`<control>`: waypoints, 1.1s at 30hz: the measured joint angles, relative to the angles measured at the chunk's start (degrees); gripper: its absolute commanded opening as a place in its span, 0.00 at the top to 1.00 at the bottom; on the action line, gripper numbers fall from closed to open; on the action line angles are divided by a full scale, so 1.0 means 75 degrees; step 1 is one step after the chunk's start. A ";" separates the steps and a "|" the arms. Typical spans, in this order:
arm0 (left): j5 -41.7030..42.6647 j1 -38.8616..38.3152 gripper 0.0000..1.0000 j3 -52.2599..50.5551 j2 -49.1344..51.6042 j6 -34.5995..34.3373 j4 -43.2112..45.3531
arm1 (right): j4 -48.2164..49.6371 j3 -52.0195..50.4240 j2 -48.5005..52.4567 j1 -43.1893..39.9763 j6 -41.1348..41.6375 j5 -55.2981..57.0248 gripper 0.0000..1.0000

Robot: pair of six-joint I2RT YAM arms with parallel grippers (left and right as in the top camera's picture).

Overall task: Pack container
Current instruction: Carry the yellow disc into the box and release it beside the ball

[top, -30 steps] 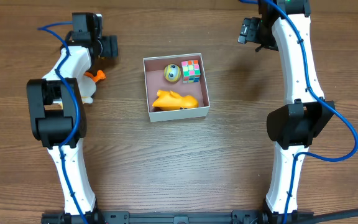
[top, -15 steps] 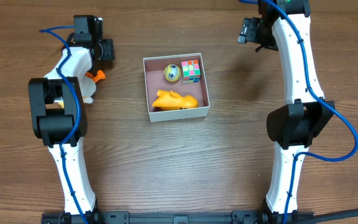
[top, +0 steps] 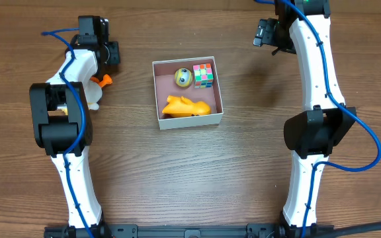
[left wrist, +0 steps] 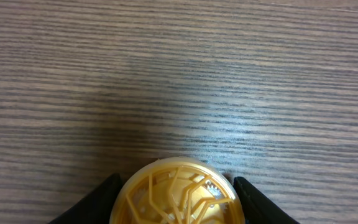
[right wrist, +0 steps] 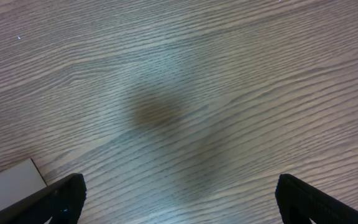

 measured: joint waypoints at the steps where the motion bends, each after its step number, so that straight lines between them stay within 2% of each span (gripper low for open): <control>1: 0.0000 0.0000 0.51 0.0000 -0.0047 -0.0003 0.0000 | -0.0003 0.0000 0.0000 0.0000 0.0006 0.0000 0.00; 10: -0.0003 -0.0003 0.56 0.0000 -0.0854 -0.0085 -0.0175 | 0.0000 0.0000 0.0000 0.0000 0.0003 0.0000 0.00; 18: -0.0055 -0.0641 0.56 0.0017 -0.2550 -0.0050 -0.1472 | 0.0000 0.0000 0.0000 0.0000 0.0003 0.0000 0.00; 22: -0.0052 -0.1364 0.54 0.0076 -0.3174 0.0414 -0.2492 | 0.0000 0.0000 0.0000 0.0000 0.0003 0.0000 0.00; 26: 0.0009 -0.2203 0.56 0.0108 -0.3281 0.1035 -0.3453 | 0.0006 0.0000 0.0000 0.0000 0.0003 0.0003 0.00; 28: 0.0082 -0.2530 0.61 0.0108 -0.3281 0.1358 -0.3573 | 0.0000 0.0000 0.0000 0.0000 0.0003 0.0000 0.00; 33: 0.0487 -0.2868 0.61 0.0108 -0.3281 0.1702 -0.3663 | -0.0006 0.0000 0.0000 0.0000 0.0009 0.0000 0.00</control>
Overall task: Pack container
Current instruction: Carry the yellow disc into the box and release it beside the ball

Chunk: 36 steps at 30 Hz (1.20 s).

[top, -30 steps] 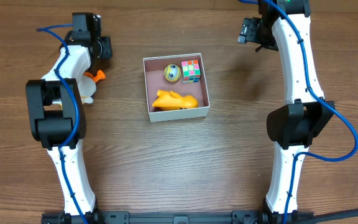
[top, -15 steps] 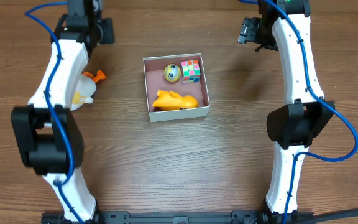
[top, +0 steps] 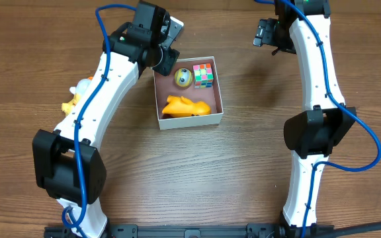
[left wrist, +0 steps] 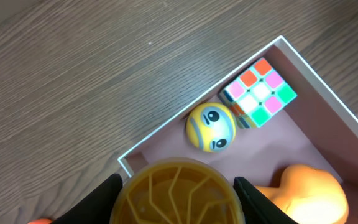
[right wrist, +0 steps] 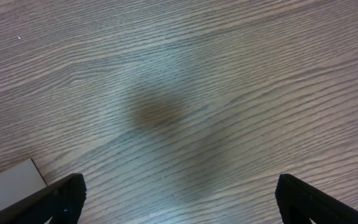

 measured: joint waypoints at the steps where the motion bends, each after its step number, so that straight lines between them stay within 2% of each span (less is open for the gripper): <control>1: 0.0076 0.0003 0.61 0.0000 0.0000 0.0006 0.0000 | 0.0006 0.0000 0.0000 0.0000 -0.0003 0.0003 0.00; 7: 0.0245 0.0003 0.62 0.0000 0.0227 0.0029 0.0085 | 0.0006 0.0000 0.0000 0.0000 -0.0006 0.0003 0.00; 19: 0.0277 0.0000 0.67 0.0000 0.1792 0.0032 0.0309 | 0.0003 0.0000 0.0000 0.0000 -0.0003 0.0003 0.00; 29: 0.0289 0.0000 0.68 0.0000 0.1923 0.0035 0.0364 | 0.0006 0.0000 0.0000 0.0000 -0.0009 0.0003 0.00; 31: 0.0289 0.0000 0.66 0.0000 0.1923 0.0035 0.0367 | 0.0006 0.0000 0.0000 0.0000 -0.0009 0.0000 0.00; 36: 0.0286 0.0000 0.48 0.0000 0.1923 0.0035 0.0370 | 0.0006 0.0000 0.0000 0.0000 -0.0006 0.0000 0.00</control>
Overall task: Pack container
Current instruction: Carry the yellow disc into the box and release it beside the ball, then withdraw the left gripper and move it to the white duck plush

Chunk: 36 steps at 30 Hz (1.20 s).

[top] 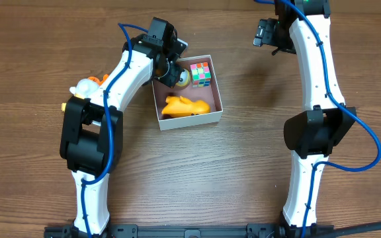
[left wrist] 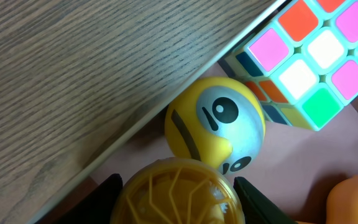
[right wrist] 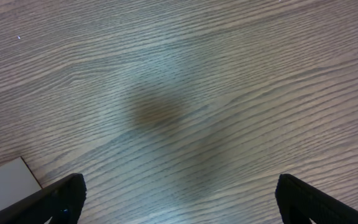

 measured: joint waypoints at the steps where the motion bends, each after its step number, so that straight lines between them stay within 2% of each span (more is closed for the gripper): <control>1: -0.0009 0.0000 0.43 0.0000 0.0000 -0.0003 0.0000 | 0.0000 0.0000 0.0000 0.0000 0.0000 0.0000 0.00; 6: -0.0175 0.0000 0.26 0.0000 0.0000 0.0017 0.0006 | 0.0000 0.0000 0.0000 0.0000 0.0000 0.0003 0.00; 15: -0.0262 0.0000 0.22 0.0000 0.0000 0.0020 0.0006 | 0.0000 0.0000 0.0000 0.0000 0.0003 0.0000 0.00; 22: -0.0289 0.0000 0.13 0.0000 0.0000 0.0023 0.0009 | 0.0000 0.0000 0.0000 0.0000 0.0000 0.0003 0.00; 36: -0.0382 -0.0201 0.11 0.0490 -0.0195 0.0020 0.0012 | 0.0000 0.0000 0.0000 0.0000 0.0000 0.0003 0.00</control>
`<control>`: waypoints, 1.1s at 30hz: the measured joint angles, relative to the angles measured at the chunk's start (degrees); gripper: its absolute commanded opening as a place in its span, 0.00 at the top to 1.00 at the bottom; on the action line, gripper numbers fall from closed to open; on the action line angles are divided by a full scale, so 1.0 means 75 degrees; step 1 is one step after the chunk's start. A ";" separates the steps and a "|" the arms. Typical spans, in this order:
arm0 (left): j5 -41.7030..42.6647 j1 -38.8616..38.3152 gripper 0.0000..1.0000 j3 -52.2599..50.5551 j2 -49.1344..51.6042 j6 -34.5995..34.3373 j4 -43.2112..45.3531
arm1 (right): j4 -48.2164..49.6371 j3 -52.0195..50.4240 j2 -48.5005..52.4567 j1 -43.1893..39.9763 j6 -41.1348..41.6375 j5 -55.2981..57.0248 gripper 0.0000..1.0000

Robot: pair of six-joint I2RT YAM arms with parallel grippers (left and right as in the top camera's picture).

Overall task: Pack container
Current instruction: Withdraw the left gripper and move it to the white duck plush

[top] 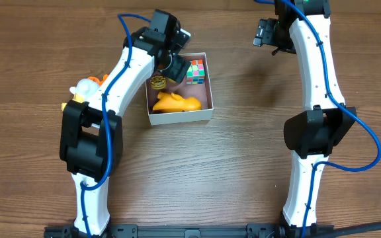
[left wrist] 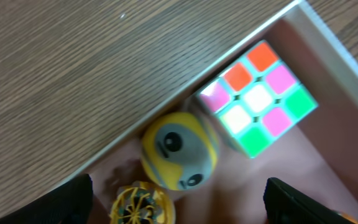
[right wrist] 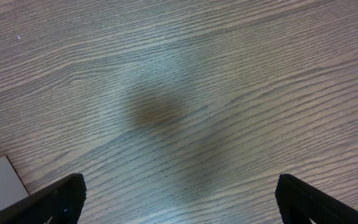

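The white box [top: 177, 118] sits at the table's middle, holding a colour cube [top: 195, 71], an orange toy [top: 174, 101] and a yellow wheel [top: 157, 82]. My left gripper [top: 175, 65] hovers open over the box's far left corner. In the left wrist view the wheel [left wrist: 140, 206] lies free on the box floor between the spread fingers, next to a yellow ball with a face [left wrist: 179, 149] and the cube [left wrist: 260, 99]. At the far right my right gripper [top: 270, 33] hangs open above bare wood [right wrist: 179, 112], holding nothing.
A white and orange duck toy [top: 84, 89] lies on the table left of the box, beside the left arm. A corner of the box shows at the lower left of the right wrist view. The right arm runs down the table's right side.
My left gripper has opened and let go of the yellow wheel, which now lies in the box. The gripper sits higher. The box stands a little further left.
My left gripper was shut on the yellow wheel over the table's far left, near the duck toy. Then it held the wheel over the box's corner, then low inside beside the ball. Now the wheel lies free in the box. The right arm stayed still.
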 measured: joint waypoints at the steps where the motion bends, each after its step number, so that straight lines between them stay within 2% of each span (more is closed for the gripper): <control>1: 0.0003 -0.0052 0.11 0.0009 -0.0017 0.0000 -0.0003 | 0.0000 0.0000 0.0000 0.0000 0.0000 -0.0003 0.00; 10: -0.0195 -0.0128 0.03 0.0015 -0.0029 0.0000 -0.0090 | -0.0003 0.0000 0.0000 0.0000 0.0000 -0.0003 0.00; 33: -0.0600 0.0391 0.00 0.0079 -0.0029 -0.0003 -0.0146 | 0.0000 0.0000 0.0000 0.0000 0.0000 0.0000 0.00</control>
